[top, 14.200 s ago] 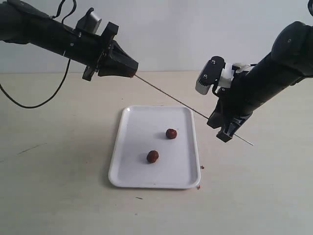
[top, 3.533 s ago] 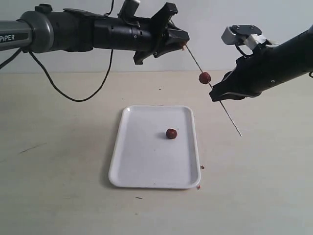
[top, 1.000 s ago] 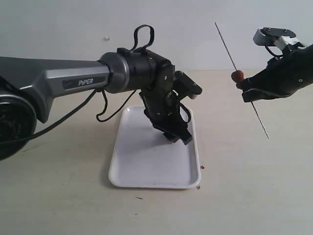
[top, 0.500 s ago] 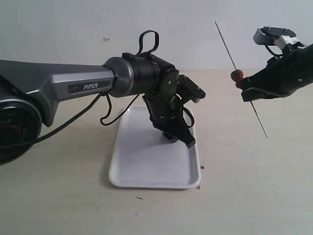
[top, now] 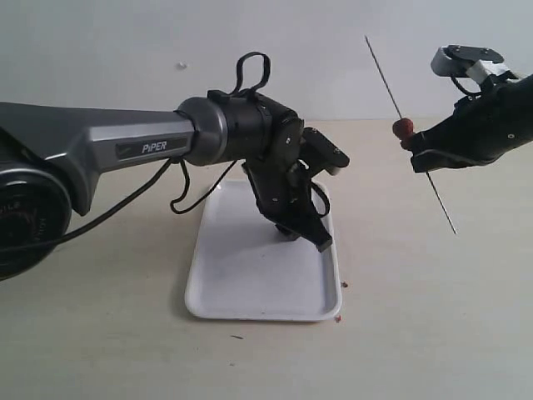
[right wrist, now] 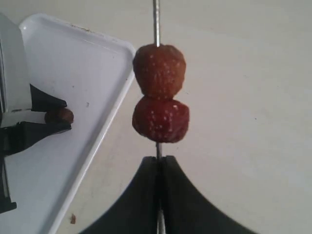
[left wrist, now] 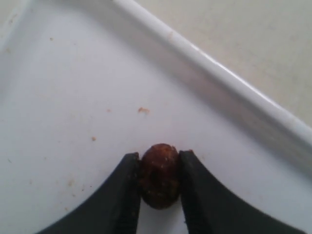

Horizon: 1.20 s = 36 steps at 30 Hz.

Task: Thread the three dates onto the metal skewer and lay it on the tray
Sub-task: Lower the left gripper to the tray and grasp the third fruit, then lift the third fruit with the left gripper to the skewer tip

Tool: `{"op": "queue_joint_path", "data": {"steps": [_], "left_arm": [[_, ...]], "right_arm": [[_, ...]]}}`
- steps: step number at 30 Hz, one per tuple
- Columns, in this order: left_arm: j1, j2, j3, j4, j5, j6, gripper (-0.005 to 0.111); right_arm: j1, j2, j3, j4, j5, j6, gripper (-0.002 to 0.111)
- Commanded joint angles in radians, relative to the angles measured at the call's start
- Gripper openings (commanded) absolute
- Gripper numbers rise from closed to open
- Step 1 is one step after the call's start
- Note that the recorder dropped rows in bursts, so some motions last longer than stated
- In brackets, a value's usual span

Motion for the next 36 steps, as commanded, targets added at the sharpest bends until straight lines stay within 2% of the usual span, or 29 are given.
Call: {"op": "queue_joint_path", "data": {"steps": [1,4,6,12,15,18,21,24,31,36], "left_arm": [[0.030,-0.038,-0.002,-0.027,0.032,-0.004,0.029],[0.073,-0.069,-0.002,-0.168,0.043,0.017,0.029],[0.114,-0.091,-0.002,-0.324,0.065,0.092,0.029],[0.298,-0.111,-0.002,-0.931,0.214,0.354,0.029],[0.391,-0.111,-0.002,-1.149,0.321,0.454,0.029],[0.458,-0.111,-0.002,-1.305,0.389,0.481,0.029],[0.499,-0.114,-0.002,-1.358,0.389,0.463,0.029],[0.512,-0.114,-0.002,-1.370,0.389,0.458,0.029],[0.500,-0.114,-0.002,-1.384,0.389,0.472,0.029],[0.483,-0.114,-0.002,-1.386,0.389,0.472,0.029]], "right_arm": [[-0.004,-0.009,0.001,0.010,-0.002,-0.019,0.000],[-0.004,-0.009,0.001,-0.006,0.010,-0.069,0.000],[-0.004,-0.009,0.001,-0.018,0.036,-0.108,0.000],[-0.004,-0.009,0.001,-0.051,0.087,-0.164,0.000],[-0.004,-0.009,0.001,-0.070,0.137,-0.222,0.000],[-0.004,-0.009,0.001,-0.126,0.212,-0.303,0.000],[-0.004,-0.009,0.001,-0.201,0.278,-0.321,0.000],[-0.004,-0.009,0.001,-0.203,0.344,-0.338,0.000],[-0.004,-0.009,0.001,-0.161,0.385,-0.373,0.000],[-0.004,-0.009,0.001,-0.056,0.416,-0.478,0.000]]}}
